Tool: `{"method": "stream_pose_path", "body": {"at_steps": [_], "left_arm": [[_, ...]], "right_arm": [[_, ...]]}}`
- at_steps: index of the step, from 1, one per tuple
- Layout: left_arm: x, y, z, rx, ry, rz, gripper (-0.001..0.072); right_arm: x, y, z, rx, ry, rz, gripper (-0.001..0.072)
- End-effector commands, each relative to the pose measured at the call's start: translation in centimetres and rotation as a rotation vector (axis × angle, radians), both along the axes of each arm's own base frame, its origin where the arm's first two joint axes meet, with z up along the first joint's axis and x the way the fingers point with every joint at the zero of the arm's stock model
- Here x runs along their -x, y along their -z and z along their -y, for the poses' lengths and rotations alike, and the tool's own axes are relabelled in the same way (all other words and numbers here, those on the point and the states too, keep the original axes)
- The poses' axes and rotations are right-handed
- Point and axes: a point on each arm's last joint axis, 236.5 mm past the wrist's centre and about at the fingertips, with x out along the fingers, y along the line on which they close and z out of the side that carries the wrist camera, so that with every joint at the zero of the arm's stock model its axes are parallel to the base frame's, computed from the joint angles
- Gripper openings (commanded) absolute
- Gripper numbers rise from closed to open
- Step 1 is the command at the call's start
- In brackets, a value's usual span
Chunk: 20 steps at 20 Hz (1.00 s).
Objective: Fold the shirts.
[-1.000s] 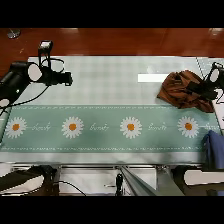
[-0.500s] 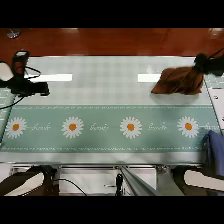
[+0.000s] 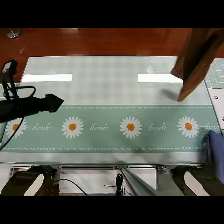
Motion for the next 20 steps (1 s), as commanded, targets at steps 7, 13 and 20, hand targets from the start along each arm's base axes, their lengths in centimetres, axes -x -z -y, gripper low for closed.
{"method": "stream_pose_path", "body": {"at_steps": [7,13,20], "left_arm": [[0.5,-1.0,2.3,0.059,0.036,0.066,0.0705],[-1.6,-1.5,0.0,-0.041,-0.008,0.162,0.0705],[-2.6,0.6,-1.9,-0.040,-0.089,0.077,0.0705]], "right_arm": [[7.1,10.0,-12.0,0.119,-0.389,-0.279,0.0021],[7.5,29.2,-25.4,0.097,-0.611,-0.718,0.0022],[10.3,40.7,-36.8,-0.114,-0.711,-1.068,0.0573]]}}
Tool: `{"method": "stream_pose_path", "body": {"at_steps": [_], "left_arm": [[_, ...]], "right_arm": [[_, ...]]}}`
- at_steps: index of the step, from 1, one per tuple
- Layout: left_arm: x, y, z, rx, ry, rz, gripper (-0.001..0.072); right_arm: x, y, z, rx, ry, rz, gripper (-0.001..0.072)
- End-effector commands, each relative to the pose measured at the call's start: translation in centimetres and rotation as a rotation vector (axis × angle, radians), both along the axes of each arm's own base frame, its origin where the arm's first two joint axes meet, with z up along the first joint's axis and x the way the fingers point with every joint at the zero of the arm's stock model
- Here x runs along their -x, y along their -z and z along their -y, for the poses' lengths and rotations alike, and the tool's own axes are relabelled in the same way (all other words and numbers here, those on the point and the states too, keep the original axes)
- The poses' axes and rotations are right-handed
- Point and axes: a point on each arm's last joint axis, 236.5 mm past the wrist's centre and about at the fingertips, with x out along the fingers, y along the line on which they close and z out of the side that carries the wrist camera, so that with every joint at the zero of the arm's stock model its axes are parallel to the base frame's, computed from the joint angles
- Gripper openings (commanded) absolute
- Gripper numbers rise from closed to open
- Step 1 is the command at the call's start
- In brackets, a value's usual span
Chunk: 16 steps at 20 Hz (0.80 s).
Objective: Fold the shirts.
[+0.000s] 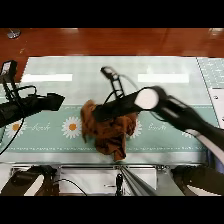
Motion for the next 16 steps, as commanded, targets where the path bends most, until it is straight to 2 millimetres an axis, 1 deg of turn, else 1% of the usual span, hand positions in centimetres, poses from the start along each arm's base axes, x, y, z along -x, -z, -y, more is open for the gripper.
{"method": "stream_pose_path", "body": {"at_steps": [1,2,3,4,5,6,7,8,9,10,11,12,13,14,15,16], "left_arm": [[-0.5,1.4,-1.1,0.027,-0.072,-0.064,0.0705],[-0.1,1.9,-0.5,0.050,-0.065,-0.102,0.0705],[0.5,2.6,0.1,0.064,-0.047,-0.149,0.0705],[1.4,3.6,0.7,0.051,-0.007,-0.200,0.0705],[1.9,4.6,0.8,0.024,0.026,-0.236,0.0705],[1.8,5.6,0.4,-0.005,0.026,-0.258,0.0705],[1.5,6.6,-0.6,-0.027,0.001,-0.286,0.0705],[1.5,7.5,-1.3,-0.009,-0.039,-0.335,0.0704],[1.7,8.5,-1.1,0.057,-0.064,-0.406,0.0704],[2.1,9.1,0.2,0.151,-0.038,-0.475,0.0704],[2.7,9.2,2.4,0.255,0.045,-0.531,0.0704],[3.4,9.1,4.9,0.363,0.153,-0.583,0.0704],[4.2,9.3,6.5,0.433,0.222,-0.639,0.0704],[4.6,10.4,7.2,0.456,0.240,-0.698,0.0704],[4.8,11.9,7.7,0.453,0.240,-0.747,0.0704],[4.4,13.1,8.0,0.462,0.219,-0.774,0.0704]], "right_arm": [[1.3,3.1,-2.6,-0.047,-0.015,-0.164,0.0630],[0.6,2.1,-1.1,-0.032,-0.054,-0.154,0.0630],[-0.8,0.7,1.4,-0.004,-0.062,-0.144,0.0630],[-2.8,-0.8,4.7,0.031,-0.042,-0.114,0.0630],[-5.6,-2.4,9.2,0.083,0.035,-0.066,0.0630],[-8.6,-3.4,14.9,0.155,0.161,-0.002,0.0630],[-11.0,-4.0,21.2,0.241,0.313,0.035,0.0630],[-12.0,-4.4,27.6,0.323,0.460,0.034,0.0629],[-11.8,-4.5,32.6,0.369,0.562,0.009,0.0629],[-11.1,-4.4,36.0,0.381,0.629,-0.011,0.0627],[-10.1,-3.8,38.5,0.389,0.677,-0.032,0.0618],[-8.8,-2.7,40.5,0.398,0.718,-0.062,0.0618],[-7.3,-1.3,41.4,0.403,0.738,-0.097,0.0619],[-5.7,0.4,41.3,0.393,0.731,-0.135,0.0618],[-4.2,2.1,40.5,0.372,0.704,-0.161,0.0618],[-3.0,3.6,39.4,0.349,0.685,-0.185,0.0619]]}}
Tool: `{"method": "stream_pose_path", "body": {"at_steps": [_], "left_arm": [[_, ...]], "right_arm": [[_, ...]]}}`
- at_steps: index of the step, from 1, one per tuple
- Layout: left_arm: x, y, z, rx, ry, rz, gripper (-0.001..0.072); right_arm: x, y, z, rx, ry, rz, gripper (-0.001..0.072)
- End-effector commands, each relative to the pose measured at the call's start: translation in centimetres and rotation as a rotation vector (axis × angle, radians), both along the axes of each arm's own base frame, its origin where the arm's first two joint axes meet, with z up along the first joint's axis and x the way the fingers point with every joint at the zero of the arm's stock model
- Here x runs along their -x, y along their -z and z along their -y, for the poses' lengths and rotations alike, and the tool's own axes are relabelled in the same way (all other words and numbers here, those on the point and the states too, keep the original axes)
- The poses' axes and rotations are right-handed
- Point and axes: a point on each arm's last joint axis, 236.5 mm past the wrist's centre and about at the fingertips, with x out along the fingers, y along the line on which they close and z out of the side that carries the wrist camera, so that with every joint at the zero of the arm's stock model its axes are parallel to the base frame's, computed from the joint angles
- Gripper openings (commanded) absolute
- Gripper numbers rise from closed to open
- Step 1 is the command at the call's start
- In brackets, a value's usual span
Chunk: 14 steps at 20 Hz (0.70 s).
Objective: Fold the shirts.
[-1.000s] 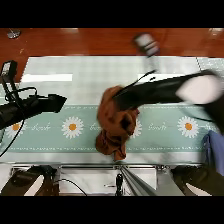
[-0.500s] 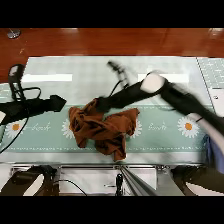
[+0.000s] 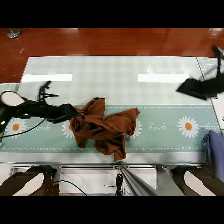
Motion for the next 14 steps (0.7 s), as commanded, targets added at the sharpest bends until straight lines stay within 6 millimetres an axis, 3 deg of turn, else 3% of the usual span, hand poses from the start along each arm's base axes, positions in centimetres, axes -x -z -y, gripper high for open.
{"method": "stream_pose_path", "body": {"at_steps": [1,2,3,4,7,11,14], "left_arm": [[0.0,1.9,3.2,0.161,0.011,-0.126,0.0689],[-1.0,2.3,3.4,0.175,-0.029,-0.122,0.0474],[-1.7,2.4,3.3,0.167,-0.040,-0.095,0.0070],[-2.4,2.1,3.2,0.160,-0.027,-0.052,0.0022],[-4.3,0.3,3.2,0.163,-0.010,0.017,0.0022],[-6.3,-1.5,3.1,0.160,-0.010,0.087,0.0022],[-6.5,-1.8,3.1,0.161,-0.009,0.094,0.0022]], "right_arm": [[5.2,5.0,-0.4,-0.071,0.020,-0.084,0.0618],[6.6,6.4,-1.9,-0.113,0.011,-0.117,0.0619],[8.1,8.0,-3.4,-0.151,-0.004,-0.158,0.0619],[9.8,9.7,-5.2,-0.190,-0.026,-0.212,0.0618],[13.2,12.4,-11.0,-0.306,-0.097,-0.289,0.0619],[13.0,13.4,-16.6,-0.343,-0.151,-0.269,0.0618],[10.7,13.8,-19.4,-0.379,-0.149,-0.257,0.0618]]}}
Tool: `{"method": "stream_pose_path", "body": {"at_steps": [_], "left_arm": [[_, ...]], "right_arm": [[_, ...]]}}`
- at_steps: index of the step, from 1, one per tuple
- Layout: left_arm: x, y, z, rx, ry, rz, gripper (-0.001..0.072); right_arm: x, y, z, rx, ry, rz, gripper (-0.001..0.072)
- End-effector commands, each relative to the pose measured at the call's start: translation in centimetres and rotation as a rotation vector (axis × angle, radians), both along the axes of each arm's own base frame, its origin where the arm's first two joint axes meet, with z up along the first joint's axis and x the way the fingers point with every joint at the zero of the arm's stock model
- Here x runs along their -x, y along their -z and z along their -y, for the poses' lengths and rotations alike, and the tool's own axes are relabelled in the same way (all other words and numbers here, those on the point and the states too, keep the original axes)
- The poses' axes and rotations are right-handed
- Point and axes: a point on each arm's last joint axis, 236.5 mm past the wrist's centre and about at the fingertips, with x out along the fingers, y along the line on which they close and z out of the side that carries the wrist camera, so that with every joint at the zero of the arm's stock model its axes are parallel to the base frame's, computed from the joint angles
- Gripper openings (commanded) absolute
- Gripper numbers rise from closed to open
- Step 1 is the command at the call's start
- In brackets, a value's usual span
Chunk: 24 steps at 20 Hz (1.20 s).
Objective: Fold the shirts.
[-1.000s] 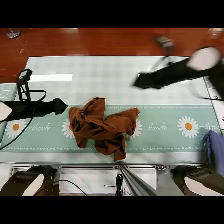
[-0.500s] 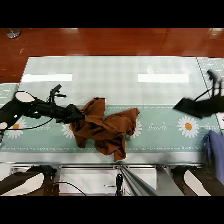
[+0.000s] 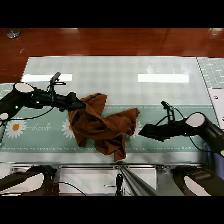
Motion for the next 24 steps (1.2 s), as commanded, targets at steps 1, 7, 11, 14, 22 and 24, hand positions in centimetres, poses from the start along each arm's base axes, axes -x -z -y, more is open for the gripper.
{"method": "stream_pose_path", "body": {"at_steps": [1,7,11,14,22,24], "left_arm": [[-0.6,-0.6,0.0,0.003,-0.001,0.022,0.0022],[-0.6,-0.6,0.1,0.005,-0.001,0.020,0.0023],[-0.6,-3.0,0.3,0.030,0.076,0.064,0.0022],[-4.6,-13.3,-0.5,0.024,0.070,0.340,0.0021],[-1.2,-49.3,-2.6,-0.095,-0.069,1.292,0.0021],[2.4,-53.7,-3.4,-0.143,-0.112,1.423,0.0021]], "right_arm": [[-2.6,0.7,-3.7,-0.042,0.032,0.021,0.0618],[-4.9,2.1,-7.8,-0.089,0.036,-0.077,0.0489],[-8.2,-0.2,-9.1,-0.105,-0.091,0.059,0.0021],[-16.6,-11.2,-6.0,-0.091,-0.046,0.331,0.0020],[-14.2,-55.2,2.6,0.026,-0.007,1.329,0.0020],[-9.4,-58.0,3.0,0.047,-0.022,1.432,0.0020]]}}
